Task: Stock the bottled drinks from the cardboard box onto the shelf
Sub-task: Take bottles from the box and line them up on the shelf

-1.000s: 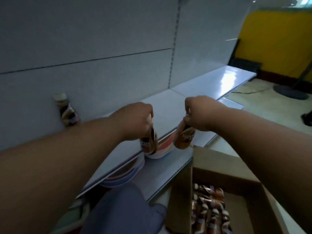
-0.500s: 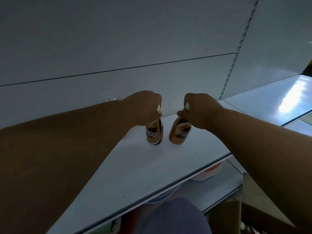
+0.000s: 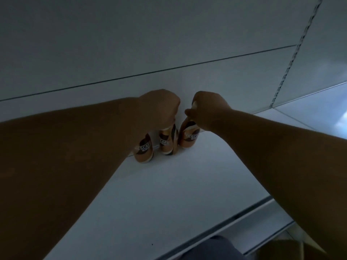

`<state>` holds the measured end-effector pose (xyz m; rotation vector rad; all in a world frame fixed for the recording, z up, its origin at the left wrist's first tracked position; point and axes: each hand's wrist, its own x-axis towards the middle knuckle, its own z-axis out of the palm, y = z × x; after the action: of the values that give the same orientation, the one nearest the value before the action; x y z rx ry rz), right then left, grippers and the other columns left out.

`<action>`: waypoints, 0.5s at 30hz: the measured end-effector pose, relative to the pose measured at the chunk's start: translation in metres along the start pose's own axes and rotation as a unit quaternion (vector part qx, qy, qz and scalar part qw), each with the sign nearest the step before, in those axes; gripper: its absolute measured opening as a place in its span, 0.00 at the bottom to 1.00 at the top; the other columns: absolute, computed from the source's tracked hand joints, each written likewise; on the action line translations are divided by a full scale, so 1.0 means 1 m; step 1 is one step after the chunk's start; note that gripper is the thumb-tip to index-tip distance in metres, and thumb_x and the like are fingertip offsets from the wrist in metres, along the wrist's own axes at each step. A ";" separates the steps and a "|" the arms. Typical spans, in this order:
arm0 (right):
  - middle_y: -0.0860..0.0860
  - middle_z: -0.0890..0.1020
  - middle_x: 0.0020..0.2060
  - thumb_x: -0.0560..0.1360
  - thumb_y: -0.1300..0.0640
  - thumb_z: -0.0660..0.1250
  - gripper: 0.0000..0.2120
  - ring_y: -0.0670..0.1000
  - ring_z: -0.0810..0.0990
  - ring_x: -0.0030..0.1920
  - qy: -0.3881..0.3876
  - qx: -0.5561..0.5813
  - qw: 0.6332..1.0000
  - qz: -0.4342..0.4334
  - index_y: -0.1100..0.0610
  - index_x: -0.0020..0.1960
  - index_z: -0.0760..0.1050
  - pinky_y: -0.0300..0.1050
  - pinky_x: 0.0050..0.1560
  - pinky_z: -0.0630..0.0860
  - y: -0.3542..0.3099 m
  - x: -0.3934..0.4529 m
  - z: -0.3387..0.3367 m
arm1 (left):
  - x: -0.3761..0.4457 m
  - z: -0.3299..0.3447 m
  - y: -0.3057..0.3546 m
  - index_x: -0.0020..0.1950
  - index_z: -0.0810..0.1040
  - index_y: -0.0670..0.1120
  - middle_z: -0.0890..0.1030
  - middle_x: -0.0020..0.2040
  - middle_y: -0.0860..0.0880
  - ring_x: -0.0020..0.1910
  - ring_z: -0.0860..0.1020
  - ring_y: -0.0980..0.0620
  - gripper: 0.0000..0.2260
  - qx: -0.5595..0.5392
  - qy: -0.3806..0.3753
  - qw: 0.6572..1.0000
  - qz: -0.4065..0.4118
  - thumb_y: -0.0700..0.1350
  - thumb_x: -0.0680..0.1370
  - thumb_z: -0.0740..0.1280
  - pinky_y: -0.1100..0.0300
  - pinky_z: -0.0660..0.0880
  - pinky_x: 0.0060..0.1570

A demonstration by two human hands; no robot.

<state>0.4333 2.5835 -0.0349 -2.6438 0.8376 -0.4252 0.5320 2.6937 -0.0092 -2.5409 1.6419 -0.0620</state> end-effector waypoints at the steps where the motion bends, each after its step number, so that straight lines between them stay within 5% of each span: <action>1: 0.51 0.74 0.45 0.76 0.47 0.66 0.15 0.53 0.75 0.48 -0.001 -0.001 1.000 -0.002 0.57 0.56 0.73 0.45 0.43 0.70 -0.003 0.003 0.005 | 0.002 0.000 -0.003 0.54 0.80 0.41 0.82 0.50 0.42 0.50 0.80 0.43 0.10 0.011 0.001 1.000 0.002 0.43 0.75 0.67 0.53 0.75 0.48; 6: 0.55 0.78 0.52 0.78 0.50 0.63 0.15 0.55 0.76 0.51 -0.015 0.022 1.000 0.000 0.58 0.60 0.72 0.46 0.46 0.73 -0.017 0.010 0.014 | 0.000 0.002 -0.010 0.56 0.79 0.44 0.79 0.52 0.44 0.49 0.79 0.45 0.13 0.043 0.026 0.998 -0.026 0.43 0.73 0.70 0.52 0.76 0.46; 10: 0.56 0.78 0.52 0.79 0.56 0.63 0.17 0.54 0.74 0.45 -0.014 0.039 0.999 0.001 0.57 0.66 0.67 0.45 0.42 0.74 -0.020 0.005 0.000 | -0.017 -0.002 -0.003 0.52 0.74 0.44 0.69 0.45 0.47 0.41 0.71 0.47 0.07 0.058 0.101 0.992 -0.039 0.42 0.75 0.65 0.53 0.67 0.38; 15: 0.56 0.77 0.57 0.75 0.56 0.67 0.23 0.56 0.77 0.55 0.014 0.000 1.000 -0.007 0.56 0.69 0.66 0.45 0.49 0.73 -0.010 -0.034 -0.045 | -0.044 -0.017 0.019 0.57 0.71 0.43 0.73 0.54 0.43 0.51 0.73 0.44 0.11 0.070 0.149 0.984 -0.069 0.42 0.76 0.64 0.53 0.67 0.43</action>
<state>0.3950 2.6014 0.0031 -2.6503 0.8284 -0.4658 0.4951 2.7250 0.0062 -2.6302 1.4838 -0.5768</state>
